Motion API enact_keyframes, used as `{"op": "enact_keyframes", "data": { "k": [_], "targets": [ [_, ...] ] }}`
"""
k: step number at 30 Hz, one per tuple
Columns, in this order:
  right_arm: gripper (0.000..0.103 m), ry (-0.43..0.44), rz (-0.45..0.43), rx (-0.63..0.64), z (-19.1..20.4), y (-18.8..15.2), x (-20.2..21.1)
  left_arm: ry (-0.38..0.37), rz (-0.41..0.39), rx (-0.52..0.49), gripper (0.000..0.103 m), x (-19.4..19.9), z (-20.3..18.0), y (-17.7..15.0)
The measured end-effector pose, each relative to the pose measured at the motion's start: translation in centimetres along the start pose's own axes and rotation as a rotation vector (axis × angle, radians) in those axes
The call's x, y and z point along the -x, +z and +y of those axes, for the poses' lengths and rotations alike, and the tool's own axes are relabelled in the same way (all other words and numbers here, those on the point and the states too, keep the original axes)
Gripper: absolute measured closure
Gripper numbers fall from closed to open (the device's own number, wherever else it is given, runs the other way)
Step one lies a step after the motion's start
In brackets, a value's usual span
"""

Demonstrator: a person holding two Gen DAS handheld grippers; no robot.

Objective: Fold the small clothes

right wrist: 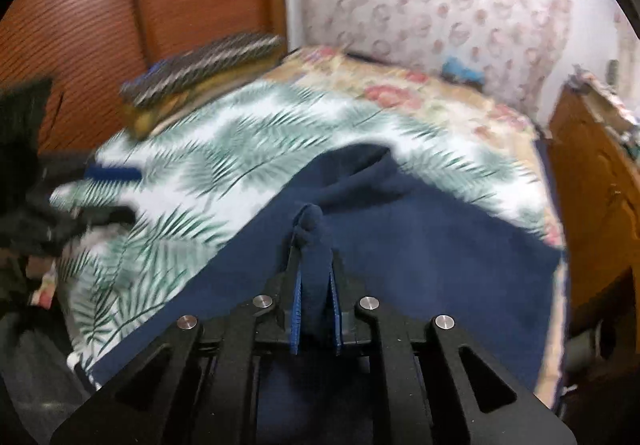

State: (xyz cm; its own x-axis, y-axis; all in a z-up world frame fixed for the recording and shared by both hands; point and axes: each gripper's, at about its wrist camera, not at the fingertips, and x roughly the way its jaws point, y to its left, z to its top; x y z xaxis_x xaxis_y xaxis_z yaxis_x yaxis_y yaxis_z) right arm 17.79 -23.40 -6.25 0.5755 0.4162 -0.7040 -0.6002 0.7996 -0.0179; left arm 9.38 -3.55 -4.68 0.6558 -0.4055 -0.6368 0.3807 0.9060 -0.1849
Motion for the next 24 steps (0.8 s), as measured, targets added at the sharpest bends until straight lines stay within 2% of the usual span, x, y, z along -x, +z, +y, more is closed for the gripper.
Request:
{"op": "enact_keyframes", "data": {
  "k": [4, 9, 11, 12, 15, 16, 17, 21, 23, 24],
  "targets": [
    [0.094, -0.095, -0.038, -0.042, -4.3, 1.7, 2.0, -0.003, 0.003, -0.004, 0.05, -0.1, -0.2, -0.1],
    [0.094, -0.221, -0.038, -0.092, -9.2, 3.1, 2.8, -0.008, 0.012, -0.008, 0.05, -0.5, -0.6, -0.1],
    [0.094, -0.298, -0.022, -0.124, -11.5, 3.2, 2.3, -0.01, 0.016, -0.01, 0.05, -0.6, -0.8, -0.2],
    [0.094, -0.368, 0.006, -0.164, -13.0, 3.1, 1.6, -0.011, 0.019, -0.012, 0.05, -0.7, -0.9, -0.3],
    [0.093, -0.494, 0.054, -0.189, -14.8, 2.5, 0.3, -0.015, 0.026, -0.016, 0.05, -0.9, -1.1, -0.4],
    [0.086, -0.503, 0.06, -0.197, -15.1, 2.3, 0.2, -0.015, 0.029, -0.017, 0.05, -0.9, -1.2, -0.4],
    [0.083, -0.499, 0.065, -0.212, -15.4, 2.0, 0.3, -0.016, 0.03, -0.016, 0.05, -0.9, -1.2, -0.5],
    [0.08, -0.449, 0.059, -0.207, -14.1, 1.1, 0.9, -0.021, 0.03, -0.019, 0.05, -1.0, -1.5, -0.5],
    [0.071, -0.417, 0.056, -0.196, -13.2, 0.8, 1.2, -0.023, 0.03, -0.022, 0.05, -1.0, -1.6, -0.5],
    [0.063, -0.398, 0.051, -0.19, -12.5, 0.4, 1.6, -0.025, 0.03, -0.025, 0.05, -1.0, -1.7, -0.5]
  ]
}}
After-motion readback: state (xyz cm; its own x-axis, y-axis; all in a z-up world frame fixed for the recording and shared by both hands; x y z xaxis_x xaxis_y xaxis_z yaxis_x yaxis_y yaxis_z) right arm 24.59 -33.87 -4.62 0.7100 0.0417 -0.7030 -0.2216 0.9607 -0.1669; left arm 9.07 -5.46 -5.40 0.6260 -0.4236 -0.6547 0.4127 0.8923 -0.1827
